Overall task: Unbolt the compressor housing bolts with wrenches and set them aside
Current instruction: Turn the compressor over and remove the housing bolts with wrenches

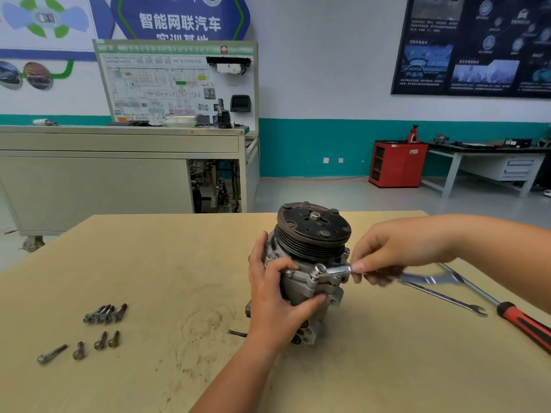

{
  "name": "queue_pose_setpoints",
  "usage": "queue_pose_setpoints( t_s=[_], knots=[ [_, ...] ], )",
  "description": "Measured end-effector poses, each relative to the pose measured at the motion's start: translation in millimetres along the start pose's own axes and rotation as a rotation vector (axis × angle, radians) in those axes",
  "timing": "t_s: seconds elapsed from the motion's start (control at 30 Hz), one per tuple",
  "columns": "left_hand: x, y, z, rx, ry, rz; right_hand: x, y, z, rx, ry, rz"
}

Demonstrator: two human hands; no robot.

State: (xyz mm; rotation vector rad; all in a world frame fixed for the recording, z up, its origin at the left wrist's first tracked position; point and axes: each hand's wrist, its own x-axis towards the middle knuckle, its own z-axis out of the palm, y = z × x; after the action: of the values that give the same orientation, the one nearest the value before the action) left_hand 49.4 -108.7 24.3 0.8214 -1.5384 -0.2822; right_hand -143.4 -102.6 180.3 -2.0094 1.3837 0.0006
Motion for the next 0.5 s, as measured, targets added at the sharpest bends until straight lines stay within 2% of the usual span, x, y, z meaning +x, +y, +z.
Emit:
queue_pose_setpoints(
  t_s=[0.07, 0.13, 0.27, 0.5],
  knots=[
    [0, 0, 0, -0.004, -0.001, -0.004, -7, 2, 2, 0.178, -0.146, 0.032],
    [0, 0, 0, -0.003, 0.003, 0.001, -10, 1, 10, 0.326, -0.221, 0.022],
    [-1, -2, 1, -0.003, 0.018, 0.019, -6, -6, 31, 0.522, -0.233, -0.013],
    [-1, -1, 0, 0.006, 0.018, 0.027, -1, -14, 39, 0.589, -0.217, 0.03]
  ],
)
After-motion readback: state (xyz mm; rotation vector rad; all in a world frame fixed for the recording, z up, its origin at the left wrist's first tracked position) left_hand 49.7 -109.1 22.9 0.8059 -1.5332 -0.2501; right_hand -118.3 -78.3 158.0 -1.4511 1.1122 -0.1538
